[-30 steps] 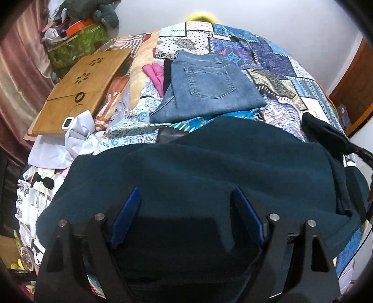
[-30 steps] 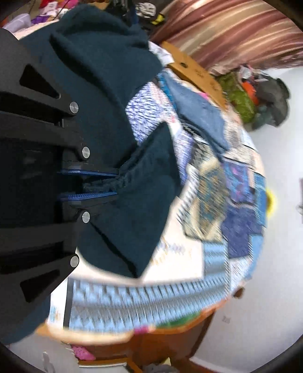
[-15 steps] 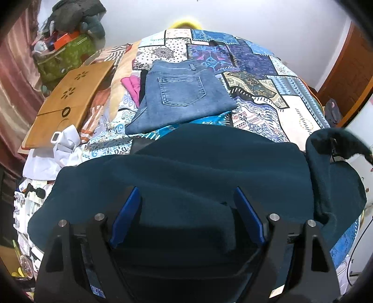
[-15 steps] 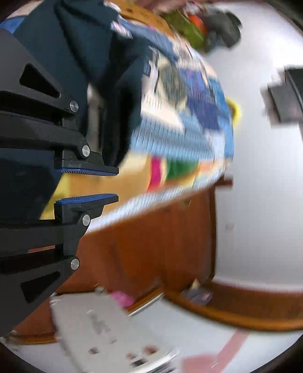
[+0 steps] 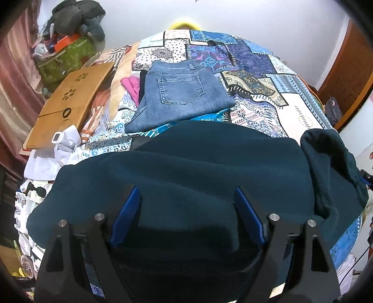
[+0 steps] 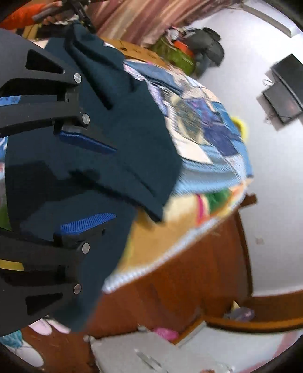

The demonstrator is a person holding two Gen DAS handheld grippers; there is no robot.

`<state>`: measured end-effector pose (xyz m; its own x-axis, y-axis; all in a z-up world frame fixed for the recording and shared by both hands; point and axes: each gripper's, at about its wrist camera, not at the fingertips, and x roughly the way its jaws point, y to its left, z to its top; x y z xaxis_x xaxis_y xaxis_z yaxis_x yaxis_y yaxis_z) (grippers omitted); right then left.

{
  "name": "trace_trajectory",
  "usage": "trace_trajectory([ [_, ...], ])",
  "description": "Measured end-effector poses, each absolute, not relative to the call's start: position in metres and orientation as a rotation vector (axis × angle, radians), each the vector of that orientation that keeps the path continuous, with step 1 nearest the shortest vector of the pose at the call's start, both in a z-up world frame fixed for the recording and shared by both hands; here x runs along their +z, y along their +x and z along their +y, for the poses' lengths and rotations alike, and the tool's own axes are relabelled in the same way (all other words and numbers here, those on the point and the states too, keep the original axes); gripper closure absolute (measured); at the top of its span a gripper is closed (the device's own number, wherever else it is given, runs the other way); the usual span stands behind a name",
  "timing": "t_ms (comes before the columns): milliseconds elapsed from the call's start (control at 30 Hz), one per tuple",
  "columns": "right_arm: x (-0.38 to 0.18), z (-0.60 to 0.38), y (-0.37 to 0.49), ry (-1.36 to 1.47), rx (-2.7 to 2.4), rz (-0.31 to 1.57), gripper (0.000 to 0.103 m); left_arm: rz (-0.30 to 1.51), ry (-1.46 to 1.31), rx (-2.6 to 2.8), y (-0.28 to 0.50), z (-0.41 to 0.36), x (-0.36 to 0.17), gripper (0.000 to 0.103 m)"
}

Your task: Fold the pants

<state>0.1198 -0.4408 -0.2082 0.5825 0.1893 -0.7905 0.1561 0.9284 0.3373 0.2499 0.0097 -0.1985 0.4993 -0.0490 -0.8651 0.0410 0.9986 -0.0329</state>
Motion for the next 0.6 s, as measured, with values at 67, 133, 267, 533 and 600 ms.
trace_trajectory([
  [67, -0.224, -0.432, 0.127, 0.396, 0.017, 0.988, 0.051, 1.047, 0.0, -0.055, 0.248, 0.009, -0.201, 0.019],
  [133, -0.23, -0.427, 0.131, 0.376, -0.011, 0.955, 0.05, 1.053, 0.004, -0.058, 0.247, 0.01, -0.204, 0.018],
  [267, -0.226, -0.424, 0.137, 0.323, -0.024, 0.943, 0.076, 1.087, 0.01, -0.063, 0.246, 0.01, -0.213, 0.018],
  [533, -0.18, -0.452, 0.12, 0.297, 0.011, 0.847, 0.095, 1.1, 0.044, -0.083, 0.233, 0.0, -0.214, 0.018],
  [600, -0.159, -0.463, 0.11, 0.26, -0.01, 0.801, 0.095, 1.102, 0.048, -0.096, 0.229, -0.004, -0.212, 0.018],
])
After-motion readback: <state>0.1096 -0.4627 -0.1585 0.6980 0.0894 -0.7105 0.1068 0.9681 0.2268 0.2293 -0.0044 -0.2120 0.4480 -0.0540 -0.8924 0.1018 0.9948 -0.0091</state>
